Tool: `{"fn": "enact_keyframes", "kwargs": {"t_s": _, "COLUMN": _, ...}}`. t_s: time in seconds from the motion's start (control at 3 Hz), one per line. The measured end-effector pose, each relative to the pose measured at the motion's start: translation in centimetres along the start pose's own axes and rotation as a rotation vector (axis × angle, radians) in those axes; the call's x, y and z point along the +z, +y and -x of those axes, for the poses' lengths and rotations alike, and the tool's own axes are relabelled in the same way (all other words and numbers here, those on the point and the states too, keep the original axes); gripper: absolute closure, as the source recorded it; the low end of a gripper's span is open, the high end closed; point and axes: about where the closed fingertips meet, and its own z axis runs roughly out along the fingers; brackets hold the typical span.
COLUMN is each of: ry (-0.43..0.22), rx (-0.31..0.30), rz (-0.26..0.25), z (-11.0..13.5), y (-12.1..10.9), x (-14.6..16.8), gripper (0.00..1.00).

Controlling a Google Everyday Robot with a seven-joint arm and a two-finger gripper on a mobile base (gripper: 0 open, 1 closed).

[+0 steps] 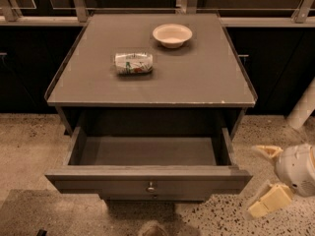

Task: Close top drawer

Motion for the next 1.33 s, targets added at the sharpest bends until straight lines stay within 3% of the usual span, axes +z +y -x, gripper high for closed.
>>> {"fn": "enact_keyframes", "kwargs": {"t_s": 0.33, "ry": -0.038, "rx": 0.033, "rz": 0.010, "z": 0.1, "y": 0.3, "x": 0.2, "gripper": 0.18}}
{"fn": "enact_keyframes", "kwargs": {"t_s": 1.0, "ry": -0.058, "rx": 0.032, "rz": 0.026, "z": -1.1, "y": 1.0, "x": 0.7, "gripper": 0.64}}
{"fn": "enact_keyframes", "kwargs": {"t_s": 1.33, "ry": -0.102, "rx": 0.075, "rz": 0.026, "z": -5.5, "y": 2.0, "x": 2.9, "gripper": 0.87}}
